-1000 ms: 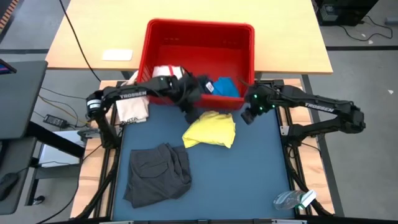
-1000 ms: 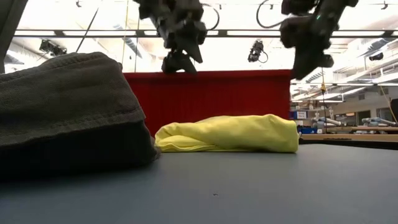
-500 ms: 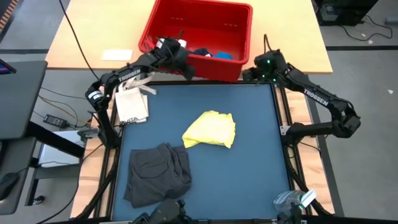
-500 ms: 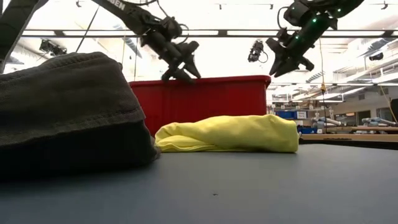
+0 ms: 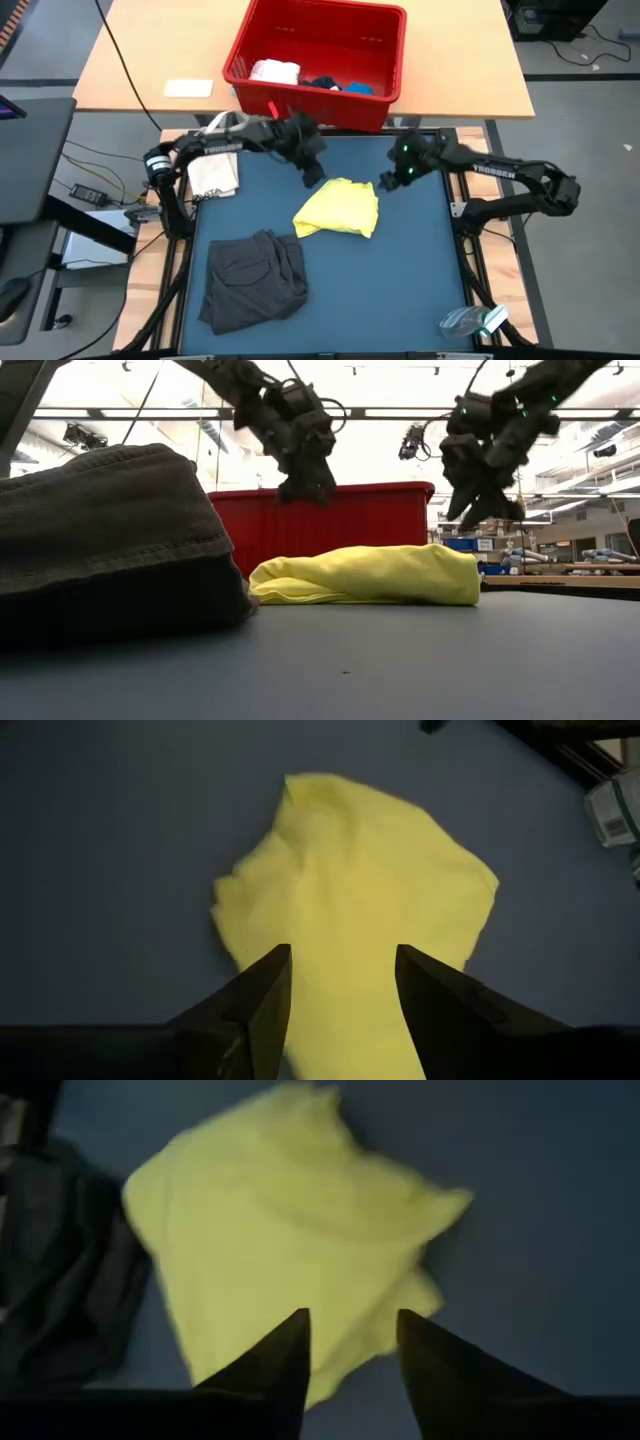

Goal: Fold laundry
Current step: Fold the yellow shirt

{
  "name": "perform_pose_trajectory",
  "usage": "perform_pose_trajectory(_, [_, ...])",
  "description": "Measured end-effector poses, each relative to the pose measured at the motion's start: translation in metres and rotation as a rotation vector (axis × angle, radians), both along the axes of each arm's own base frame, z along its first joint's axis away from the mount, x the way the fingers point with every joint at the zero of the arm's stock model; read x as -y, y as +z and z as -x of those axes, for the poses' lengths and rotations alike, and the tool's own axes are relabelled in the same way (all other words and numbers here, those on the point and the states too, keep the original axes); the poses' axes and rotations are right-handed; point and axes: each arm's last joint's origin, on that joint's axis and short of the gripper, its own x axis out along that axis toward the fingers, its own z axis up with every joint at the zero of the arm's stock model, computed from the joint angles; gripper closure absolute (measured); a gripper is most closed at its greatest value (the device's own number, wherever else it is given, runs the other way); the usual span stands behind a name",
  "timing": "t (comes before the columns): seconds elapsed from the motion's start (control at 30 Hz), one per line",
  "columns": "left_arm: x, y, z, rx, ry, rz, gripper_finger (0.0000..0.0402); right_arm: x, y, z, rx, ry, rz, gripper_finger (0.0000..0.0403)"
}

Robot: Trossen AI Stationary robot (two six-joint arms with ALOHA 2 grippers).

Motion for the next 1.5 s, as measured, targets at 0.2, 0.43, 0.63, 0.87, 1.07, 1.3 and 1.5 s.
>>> perform_pose_trajectory(0.2, [0.028,-0.051,0.005,-0.075,0.045,0.165,0.0219,-0.008,-0.048,0.005,0.088,-0.158,-0.041,0.0170])
perform_pose_trajectory(0.43, [0.055,-0.058,0.002,-0.177,0.090,0.095,0.0219,-0.008,-0.074,-0.006,0.141,-0.155,-0.047,0.0156])
perform_pose_trajectory(0.63, [0.080,-0.043,-0.008,-0.196,0.099,0.150,0.0219,-0.009,-0.075,-0.026,0.159,-0.053,-0.022,0.0250])
perform_pose_trajectory(0.87, [0.092,0.007,0.003,-0.179,0.074,0.046,0.0219,-0.009,-0.003,-0.041,0.225,-0.067,0.331,0.0386])
perform_pose_trajectory(1.07, [0.064,0.069,0.035,-0.049,0.178,-0.071,0.0219,-0.021,0.091,-0.040,0.139,0.014,0.815,0.0396])
perform_pose_trajectory(1.3, [0.053,0.128,0.080,0.124,0.243,-0.182,0.0219,-0.054,0.163,-0.044,0.310,0.183,1.001,0.0398])
perform_pose_trajectory(1.5, [0.075,0.133,0.099,0.058,0.196,-0.171,0.0219,-0.092,0.103,-0.070,0.233,0.374,0.557,0.0398])
